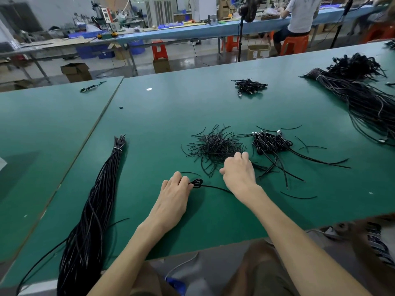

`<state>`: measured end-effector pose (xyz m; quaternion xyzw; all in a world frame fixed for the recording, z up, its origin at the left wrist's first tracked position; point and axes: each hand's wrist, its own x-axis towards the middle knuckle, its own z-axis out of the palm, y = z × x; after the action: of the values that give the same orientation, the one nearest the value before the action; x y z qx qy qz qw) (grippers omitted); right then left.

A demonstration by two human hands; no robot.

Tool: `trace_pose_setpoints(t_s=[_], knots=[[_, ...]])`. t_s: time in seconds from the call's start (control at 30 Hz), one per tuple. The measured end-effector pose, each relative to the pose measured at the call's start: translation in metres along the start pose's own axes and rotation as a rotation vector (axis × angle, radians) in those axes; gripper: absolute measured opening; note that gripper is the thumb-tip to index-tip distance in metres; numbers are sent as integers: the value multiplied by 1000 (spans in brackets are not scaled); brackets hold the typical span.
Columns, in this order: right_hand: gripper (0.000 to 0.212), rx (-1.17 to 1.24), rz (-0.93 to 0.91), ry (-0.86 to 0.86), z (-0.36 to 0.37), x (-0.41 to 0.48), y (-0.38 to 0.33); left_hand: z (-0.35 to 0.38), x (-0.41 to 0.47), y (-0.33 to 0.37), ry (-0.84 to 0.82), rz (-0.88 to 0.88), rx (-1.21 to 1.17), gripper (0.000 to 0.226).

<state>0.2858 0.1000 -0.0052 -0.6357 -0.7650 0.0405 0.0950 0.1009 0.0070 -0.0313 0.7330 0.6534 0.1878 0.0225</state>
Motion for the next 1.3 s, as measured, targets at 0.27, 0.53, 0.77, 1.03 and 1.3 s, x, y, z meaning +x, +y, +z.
trace_pose_setpoints(t_s=[0.27, 0.53, 0.77, 1.03, 1.3], knots=[[15, 155, -41, 270, -16, -23, -2, 1, 1, 1, 19, -23, 6, 25], [9, 804, -177, 259, -16, -55, -41, -4, 1, 8, 1, -109, -41, 30], [8, 987, -113, 182, 19, -73, -65, -6, -4, 7, -33, -108, -125, 21], [22, 1047, -212, 242, 23, -75, -57, -8, -4, 1, 2, -143, -394, 43], [26, 1055, -239, 213, 26, -75, -54, -6, -6, -1, 37, -73, -494, 38]])
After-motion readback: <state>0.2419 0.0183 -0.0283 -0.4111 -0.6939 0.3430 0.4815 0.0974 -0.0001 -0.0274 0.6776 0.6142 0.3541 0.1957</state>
